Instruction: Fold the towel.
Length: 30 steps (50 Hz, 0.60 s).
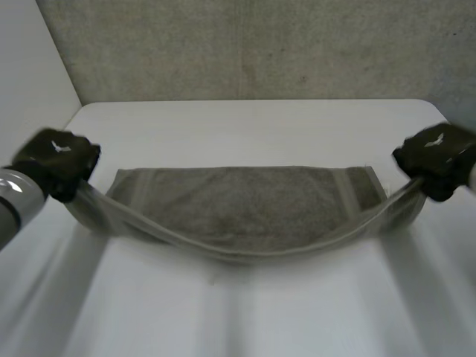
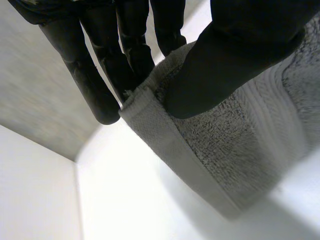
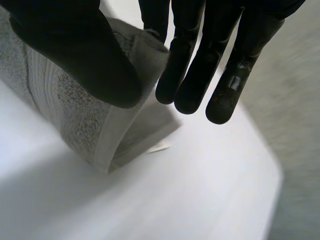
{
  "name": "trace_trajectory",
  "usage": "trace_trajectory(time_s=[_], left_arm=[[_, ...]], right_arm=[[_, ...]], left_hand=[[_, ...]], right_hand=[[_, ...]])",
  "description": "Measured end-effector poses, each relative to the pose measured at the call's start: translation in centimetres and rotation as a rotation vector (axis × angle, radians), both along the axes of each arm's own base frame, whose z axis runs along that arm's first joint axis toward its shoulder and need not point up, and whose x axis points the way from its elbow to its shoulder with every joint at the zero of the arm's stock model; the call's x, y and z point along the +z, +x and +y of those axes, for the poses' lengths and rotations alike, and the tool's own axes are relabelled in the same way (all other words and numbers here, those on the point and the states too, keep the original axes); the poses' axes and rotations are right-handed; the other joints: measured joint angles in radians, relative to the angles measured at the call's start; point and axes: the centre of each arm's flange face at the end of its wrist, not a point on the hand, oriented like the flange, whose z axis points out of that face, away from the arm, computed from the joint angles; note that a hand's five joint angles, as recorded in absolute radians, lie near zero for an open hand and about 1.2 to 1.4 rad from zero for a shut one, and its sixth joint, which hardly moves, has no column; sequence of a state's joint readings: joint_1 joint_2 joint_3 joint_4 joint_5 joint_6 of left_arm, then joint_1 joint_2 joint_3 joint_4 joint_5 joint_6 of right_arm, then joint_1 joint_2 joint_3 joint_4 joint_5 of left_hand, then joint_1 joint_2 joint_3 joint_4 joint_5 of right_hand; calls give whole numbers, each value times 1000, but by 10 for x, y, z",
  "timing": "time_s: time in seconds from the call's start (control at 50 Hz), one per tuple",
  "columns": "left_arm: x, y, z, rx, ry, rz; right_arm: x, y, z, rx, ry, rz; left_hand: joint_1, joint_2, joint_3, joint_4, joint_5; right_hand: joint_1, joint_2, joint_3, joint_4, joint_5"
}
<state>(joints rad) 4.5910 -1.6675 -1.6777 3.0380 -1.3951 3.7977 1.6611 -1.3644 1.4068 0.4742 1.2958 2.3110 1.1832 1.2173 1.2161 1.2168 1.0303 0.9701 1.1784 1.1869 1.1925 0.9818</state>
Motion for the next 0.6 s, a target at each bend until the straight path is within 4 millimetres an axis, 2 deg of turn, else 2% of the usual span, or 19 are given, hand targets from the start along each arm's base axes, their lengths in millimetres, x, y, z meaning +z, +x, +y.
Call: trace_trajectory(time_s=[0.1,0.18,0.22,0.3,0.32,0.36,0.38,0.46,0.54,0.6], left_arm=[[-39,-3,-26,-4,106,-33],[-53,-7,-44,-5,128,-35],[-56,-10,-59,-2,117,-34],[-47,-15,-87,9,44,-26],[-37,-19,-101,15,-10,-20],[-27,-21,-113,20,-59,-13],[-15,-25,-127,24,-119,-4],[8,-32,-156,33,-244,18],[6,-35,-169,36,-273,23],[-7,-37,-171,33,-247,18]], right_arm=[[-41,10,-19,-19,98,77],[-55,17,-30,-28,102,118],[-59,23,-43,-35,70,135],[-48,34,-68,-52,-52,106],[-37,39,-82,-66,-136,72],[-25,43,-93,-80,-210,39],[-13,46,-103,-94,-282,6],[7,53,-123,-123,-420,-57],[0,57,-133,-132,-438,-66],[-19,58,-137,-129,-400,-50]], left_hand=[[2,0,0,0,0],[5,0,0,0,0],[5,0,0,0,0],[5,0,0,0,0],[5,0,0,0,0],[5,0,0,0,0],[5,0,0,0,0],[5,0,0,0,0],[5,0,0,0,0],[5,0,0,0,0]], right_hand=[[0,0,0,0,1],[0,0,0,0,3],[0,0,0,0,4],[0,0,0,0,4],[0,0,1,0,4],[0,0,1,0,4],[0,0,1,0,4],[0,0,1,0,4],[0,0,1,0,4],[0,0,1,0,4]])
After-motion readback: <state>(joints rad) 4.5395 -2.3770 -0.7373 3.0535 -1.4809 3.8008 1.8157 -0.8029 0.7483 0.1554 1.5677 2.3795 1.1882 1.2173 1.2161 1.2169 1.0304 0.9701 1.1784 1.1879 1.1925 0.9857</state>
